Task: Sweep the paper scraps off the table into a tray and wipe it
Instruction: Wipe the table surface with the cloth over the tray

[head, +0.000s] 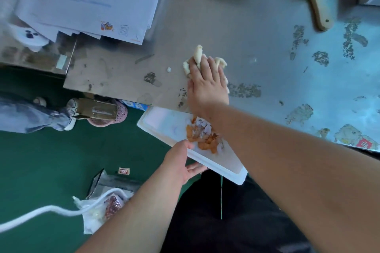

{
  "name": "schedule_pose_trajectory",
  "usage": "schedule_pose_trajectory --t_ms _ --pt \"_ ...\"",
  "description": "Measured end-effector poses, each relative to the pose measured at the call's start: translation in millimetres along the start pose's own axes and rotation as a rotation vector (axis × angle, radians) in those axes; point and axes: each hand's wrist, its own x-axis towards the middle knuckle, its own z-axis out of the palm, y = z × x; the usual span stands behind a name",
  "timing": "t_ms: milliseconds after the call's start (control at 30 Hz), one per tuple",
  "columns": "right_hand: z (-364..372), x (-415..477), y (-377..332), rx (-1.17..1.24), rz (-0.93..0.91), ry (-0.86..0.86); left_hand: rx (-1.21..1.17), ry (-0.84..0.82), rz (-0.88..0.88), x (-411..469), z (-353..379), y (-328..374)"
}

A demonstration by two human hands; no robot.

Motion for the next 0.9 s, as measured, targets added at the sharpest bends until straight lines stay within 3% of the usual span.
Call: schedule_pose_trajectory --t_ms 200,400,467,567,633,700,800,900 --pt "16 -8 -8 -0.052 -0.442 -0.101 -0.007 0.0 0.01 3 -18 5" --pt "22 -46 -8 0.065 -0.575 -0.226 -0.006 -0.01 0.012 -4 -16 5" --pt "8 -59 -15 0.251 -0.458 -0.264 -0.018 -0.013 0.013 -4 -14 4" --pt "-32 -69 -18 0.679 0.128 -0.172 -0.025 0.0 0.007 -4 -14 5" --pt "-62 -70 -2 0.921 0.536 0.022 -0.031 0.018 -0.014 -4 -13 6" --pt "-89 -74 26 1.035 0.758 0.259 -0.023 0.009 -0.016 -2 -14 6" --pt "-121 -74 79 0.807 0.8 0.628 -0.02 -0.005 -0.01 4 -13 6" --pt "-121 -62 143 0.531 0.783 0.721 -0.057 0.006 -0.012 8 -8 7"
